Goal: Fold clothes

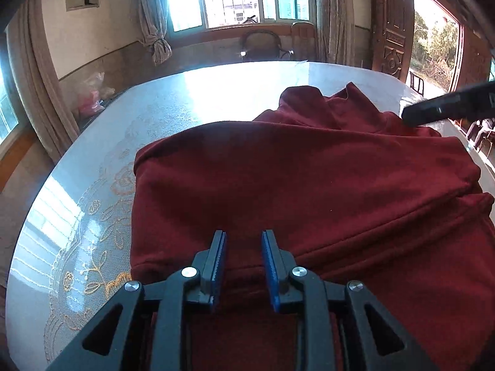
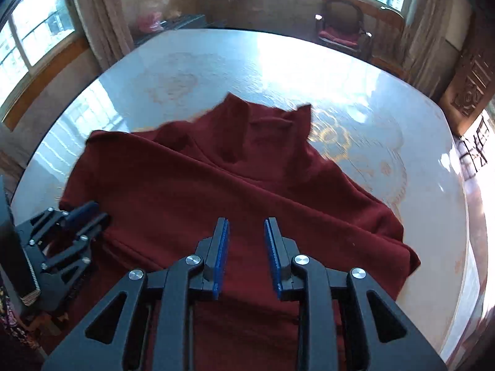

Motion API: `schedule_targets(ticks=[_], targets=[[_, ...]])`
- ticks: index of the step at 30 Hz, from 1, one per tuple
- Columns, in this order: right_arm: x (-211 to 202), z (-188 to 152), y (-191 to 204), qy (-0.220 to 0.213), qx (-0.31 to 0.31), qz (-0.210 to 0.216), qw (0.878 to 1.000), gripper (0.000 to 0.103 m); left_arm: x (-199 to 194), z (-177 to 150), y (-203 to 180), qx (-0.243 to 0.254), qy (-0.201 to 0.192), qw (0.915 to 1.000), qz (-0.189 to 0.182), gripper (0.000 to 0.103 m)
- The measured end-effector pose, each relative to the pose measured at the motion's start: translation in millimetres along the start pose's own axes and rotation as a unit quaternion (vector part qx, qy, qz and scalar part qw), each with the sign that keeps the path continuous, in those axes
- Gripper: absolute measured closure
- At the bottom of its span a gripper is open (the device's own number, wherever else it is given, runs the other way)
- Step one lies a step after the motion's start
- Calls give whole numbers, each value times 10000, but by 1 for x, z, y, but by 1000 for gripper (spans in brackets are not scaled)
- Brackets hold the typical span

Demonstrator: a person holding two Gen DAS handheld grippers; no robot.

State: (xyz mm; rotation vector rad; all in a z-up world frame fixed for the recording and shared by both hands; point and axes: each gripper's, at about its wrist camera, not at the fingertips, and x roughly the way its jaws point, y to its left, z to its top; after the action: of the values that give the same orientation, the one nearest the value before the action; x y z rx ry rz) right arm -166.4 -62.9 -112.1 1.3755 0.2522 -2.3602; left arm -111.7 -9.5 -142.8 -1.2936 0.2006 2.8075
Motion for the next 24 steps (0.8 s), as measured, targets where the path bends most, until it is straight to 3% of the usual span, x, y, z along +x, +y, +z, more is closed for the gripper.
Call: schedule_targets(ticks=[2,3,5,8,12,15,17,20,22,24], targets=[[-4,36,52,-146,-842,253,9960,70,-4,-3,0,-17,-27,10000,43,79],[-2,51,77,-174,-1273,263,9914,59,-7,-6,4,-87,-47,10000,3,79],[15,63,122,-71,-2248,136,9743,47,-10,-8,6,-36,-74,9998,192,79],[46,74,188,142,-3708,-111,9286,47,-5,-9,-9,501,-83,9970,579,78],[97,70,229,594,-4794,-390,8747,48,-2,-9,-21,853,-77,9923,892,78],[113,66,240,790,-5137,-96,8543,48,-3,-9,-12,661,-22,9953,703,78],[118,72,245,702,-5149,-223,8541,48,-3,-8,-4,439,13,9980,462,78],[115,88,243,442,-4798,-188,8761,48,-3,-9,6,199,40,9997,165,78],[119,89,243,594,-4785,-102,8760,48,-4,-9,8,143,18,9998,98,78],[118,92,238,631,-4610,50,8852,48,-4,-10,8,140,14,9998,105,78]])
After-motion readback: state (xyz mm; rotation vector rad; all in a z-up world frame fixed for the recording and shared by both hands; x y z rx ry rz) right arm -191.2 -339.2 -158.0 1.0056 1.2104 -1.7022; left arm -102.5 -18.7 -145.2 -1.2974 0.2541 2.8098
